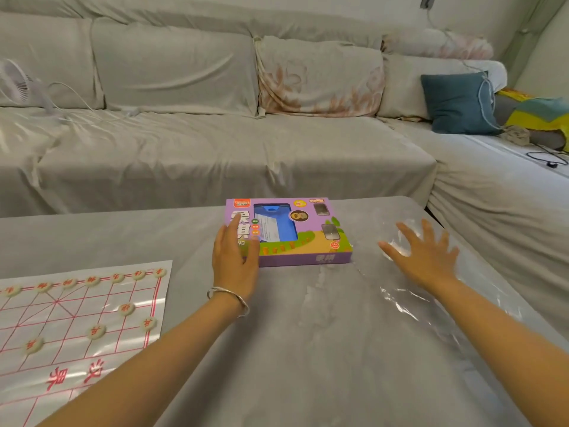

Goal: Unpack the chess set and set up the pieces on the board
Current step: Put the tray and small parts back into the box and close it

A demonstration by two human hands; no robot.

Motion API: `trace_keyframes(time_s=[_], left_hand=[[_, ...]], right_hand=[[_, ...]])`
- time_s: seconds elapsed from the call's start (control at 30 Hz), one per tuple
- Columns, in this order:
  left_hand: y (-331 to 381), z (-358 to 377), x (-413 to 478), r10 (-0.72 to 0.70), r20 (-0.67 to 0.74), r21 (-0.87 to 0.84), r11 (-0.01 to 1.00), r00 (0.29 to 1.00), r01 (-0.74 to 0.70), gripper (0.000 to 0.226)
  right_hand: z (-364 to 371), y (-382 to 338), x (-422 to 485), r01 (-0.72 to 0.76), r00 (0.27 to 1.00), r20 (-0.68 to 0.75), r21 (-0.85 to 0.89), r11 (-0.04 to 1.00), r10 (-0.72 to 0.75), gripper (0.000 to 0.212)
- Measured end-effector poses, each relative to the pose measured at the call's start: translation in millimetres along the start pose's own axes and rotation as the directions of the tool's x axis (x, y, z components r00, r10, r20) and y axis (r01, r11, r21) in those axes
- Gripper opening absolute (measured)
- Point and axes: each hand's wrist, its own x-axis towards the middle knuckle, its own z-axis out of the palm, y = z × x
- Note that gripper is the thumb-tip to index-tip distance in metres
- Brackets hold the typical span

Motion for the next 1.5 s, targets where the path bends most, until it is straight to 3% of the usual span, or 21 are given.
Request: trace_keyframes(time_s=[0.03,0.1,0.23,0.37,0.5,0.57,0.63,0.7,0.77,0.87,0.93,1.0,1.07,1.17,1.2,1.27,1.33,1.4,1.5], left_hand=[[6,4,-8,0.033,0.015,-0.035,0.999,0.999,-0.033,0.051],[14,14,-25,0.088,0.085,-0.096,0.992,0.992,-0.080,0.054],[27,26,-68,0.164,0.214,-0.085,0.985,0.963,-0.149,0.054],[28,21,-103,0.128,0.312,-0.049,0.992,0.941,-0.118,0.059],[32,11,-138,0.088,0.413,-0.037,0.996,0.907,-0.080,0.048],[31,0,-156,0.149,0.459,-0.025,0.988,0.876,-0.155,0.047],[23,-17,-172,0.206,0.517,0.058,0.960,0.831,-0.275,0.060],[8,-39,-184,0.181,0.559,0.194,0.920,0.809,-0.340,0.081],[-3,-64,-193,0.087,0.575,0.319,0.892,0.813,-0.321,0.096],[-7,-91,-207,-0.021,0.634,0.459,0.814,0.773,-0.355,0.108],[-3,-95,-212,-0.091,0.666,0.513,0.776,0.741,-0.366,0.106],[3,-93,-212,-0.159,0.654,0.550,0.771,0.739,-0.320,0.078],[9,-92,-213,-0.193,0.632,0.563,0.781,0.751,-0.273,0.058],[14,-91,-216,-0.215,0.609,0.522,0.833,0.764,-0.182,0.053],[17,-91,-218,-0.221,0.616,0.493,0.857,0.756,-0.151,0.051],[25,-89,-226,-0.208,0.653,0.377,0.923,0.728,-0.075,0.052],[41,-93,-238,-0.208,0.667,0.084,0.975,0.716,0.205,0.061],[61,-97,-247,-0.257,0.672,-0.145,0.874,0.695,0.464,0.054],[75,-97,-245,-0.330,0.575,-0.312,0.757,0.749,0.574,0.063]], right_hand=[[4,13,-2,-0.069,0.992,0.108,-0.016,0.997,0.071,0.077],[20,29,-11,-0.031,0.975,0.219,-0.034,0.999,0.038,0.075],[41,37,-36,0.038,0.997,0.062,-0.009,0.999,-0.037,0.054],[35,40,-82,0.034,0.998,0.055,0.027,0.999,-0.035,0.052],[29,13,-161,0.137,0.979,0.137,0.085,0.987,-0.148,0.071],[30,-12,-202,0.236,0.946,0.182,0.175,0.956,-0.267,0.081],[30,-40,-239,0.340,0.896,0.215,0.231,0.911,-0.389,0.087],[33,-64,-263,0.364,0.857,0.254,0.315,0.876,-0.448,0.066],[30,-81,-278,0.288,0.847,0.243,0.537,0.793,-0.472,0.042],[11,-89,-292,0.090,0.896,0.196,0.799,0.594,-0.399,0.035],[3,-77,-290,0.171,0.958,0.051,0.688,0.705,-0.282,0.037],[1,-61,-286,0.144,0.988,-0.037,0.535,0.833,-0.147,0.043],[4,-57,-291,-0.009,0.997,0.065,0.606,0.795,-0.038,0.046],[16,-74,-310,-0.140,0.974,0.227,0.647,0.749,-0.014,0.049],[16,-83,-317,-0.142,0.972,0.233,0.690,0.710,-0.032,0.047],[9,-106,-331,-0.173,0.968,0.240,0.851,0.496,-0.073,0.044],[-1,-124,-340,-0.241,0.955,0.270,0.949,0.204,-0.126,0.046],[-11,-137,-342,-0.285,0.940,0.285,0.958,0.027,-0.189,0.048],[-16,-149,-339,-0.242,0.955,0.228,0.969,-0.055,-0.188,0.046]])
